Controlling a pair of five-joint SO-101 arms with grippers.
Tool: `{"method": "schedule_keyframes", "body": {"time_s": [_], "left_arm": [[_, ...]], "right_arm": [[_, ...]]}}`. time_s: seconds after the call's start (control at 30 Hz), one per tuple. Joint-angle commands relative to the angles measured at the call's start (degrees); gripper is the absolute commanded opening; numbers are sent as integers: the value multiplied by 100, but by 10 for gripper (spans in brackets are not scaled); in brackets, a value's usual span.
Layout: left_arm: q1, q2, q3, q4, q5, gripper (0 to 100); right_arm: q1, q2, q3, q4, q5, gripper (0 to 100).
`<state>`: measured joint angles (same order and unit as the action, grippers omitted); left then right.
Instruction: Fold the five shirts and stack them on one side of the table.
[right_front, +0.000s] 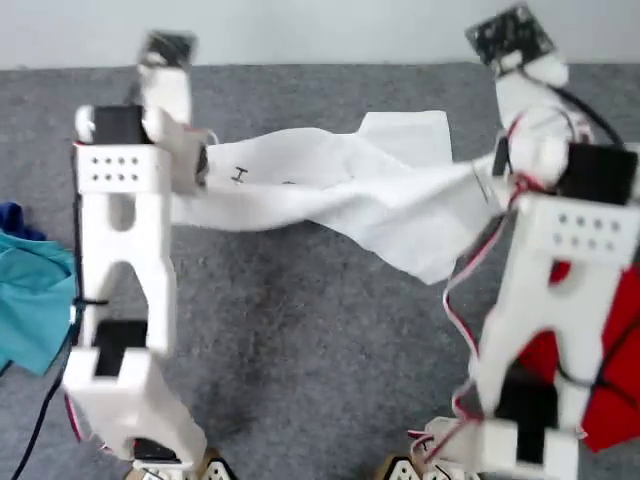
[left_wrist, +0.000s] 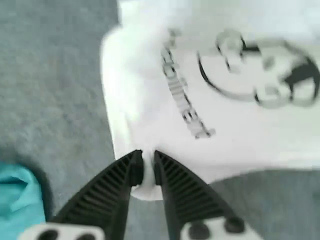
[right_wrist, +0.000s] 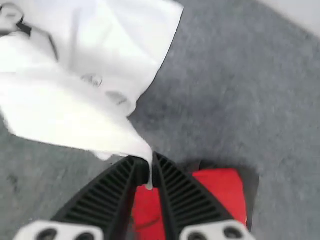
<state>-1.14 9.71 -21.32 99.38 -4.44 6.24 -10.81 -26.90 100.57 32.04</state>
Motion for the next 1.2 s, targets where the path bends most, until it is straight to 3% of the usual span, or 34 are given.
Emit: {"method": "schedule_keyframes", "body": {"time_s": [0.0,0.27,0.67,1.17], "left_arm": [[334,-1609,1437,123,-431,13],[97,-4422,3776,123,-721,13],[-501,-6400,4954,123,-1697,13],[-475,-7270,5473,123,-2057,13]], "right_arm": [[75,-1209,932,224,176,10],[75,-3354,2892,233,255,10],[75,-6580,3587,251,-422,10],[84,-6976,3112,251,-633,10]]}}
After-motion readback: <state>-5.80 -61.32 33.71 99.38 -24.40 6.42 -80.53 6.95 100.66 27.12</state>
